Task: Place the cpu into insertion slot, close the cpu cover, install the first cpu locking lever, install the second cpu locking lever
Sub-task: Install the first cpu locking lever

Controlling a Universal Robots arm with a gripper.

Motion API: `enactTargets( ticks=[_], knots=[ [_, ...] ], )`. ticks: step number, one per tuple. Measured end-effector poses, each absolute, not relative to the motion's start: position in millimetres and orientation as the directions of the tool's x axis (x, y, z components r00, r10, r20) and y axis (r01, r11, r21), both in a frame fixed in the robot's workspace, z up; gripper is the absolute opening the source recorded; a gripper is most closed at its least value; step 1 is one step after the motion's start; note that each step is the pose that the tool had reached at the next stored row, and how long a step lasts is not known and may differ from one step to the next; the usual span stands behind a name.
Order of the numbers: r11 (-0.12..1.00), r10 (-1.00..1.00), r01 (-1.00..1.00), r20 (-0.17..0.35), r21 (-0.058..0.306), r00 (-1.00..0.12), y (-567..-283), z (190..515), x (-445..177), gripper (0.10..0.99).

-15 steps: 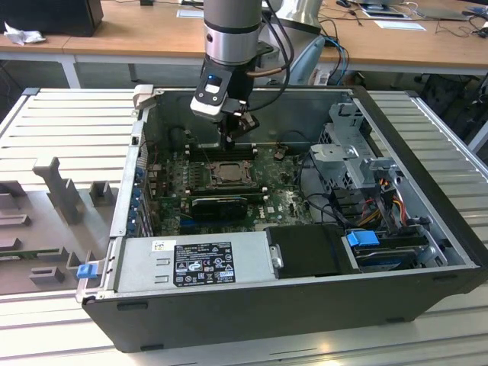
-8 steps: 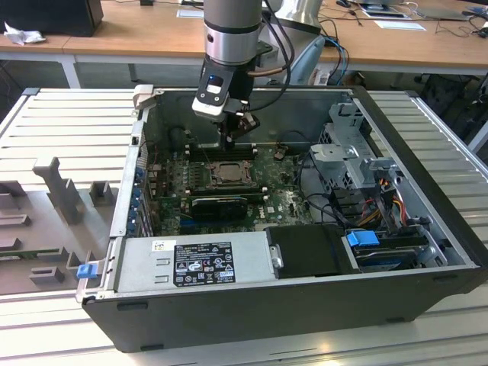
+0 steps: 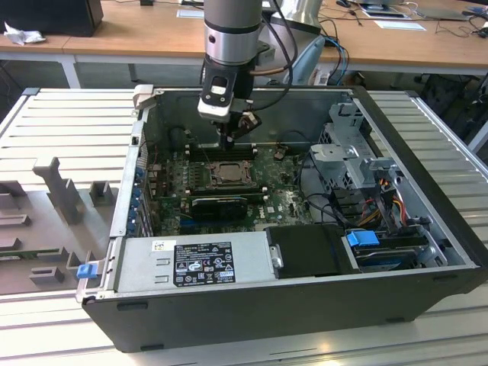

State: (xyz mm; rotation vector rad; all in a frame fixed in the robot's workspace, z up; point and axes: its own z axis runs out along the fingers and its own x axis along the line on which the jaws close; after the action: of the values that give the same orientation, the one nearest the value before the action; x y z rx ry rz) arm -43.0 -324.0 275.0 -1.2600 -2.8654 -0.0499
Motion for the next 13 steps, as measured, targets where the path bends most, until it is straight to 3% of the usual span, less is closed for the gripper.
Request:
enactTargets(
  ticks=[13],
  knots=[
    [0.769,0.639,0.639,0.023,0.025,-0.769,-324.0,275.0,-43.0,0.106]
  ],
)
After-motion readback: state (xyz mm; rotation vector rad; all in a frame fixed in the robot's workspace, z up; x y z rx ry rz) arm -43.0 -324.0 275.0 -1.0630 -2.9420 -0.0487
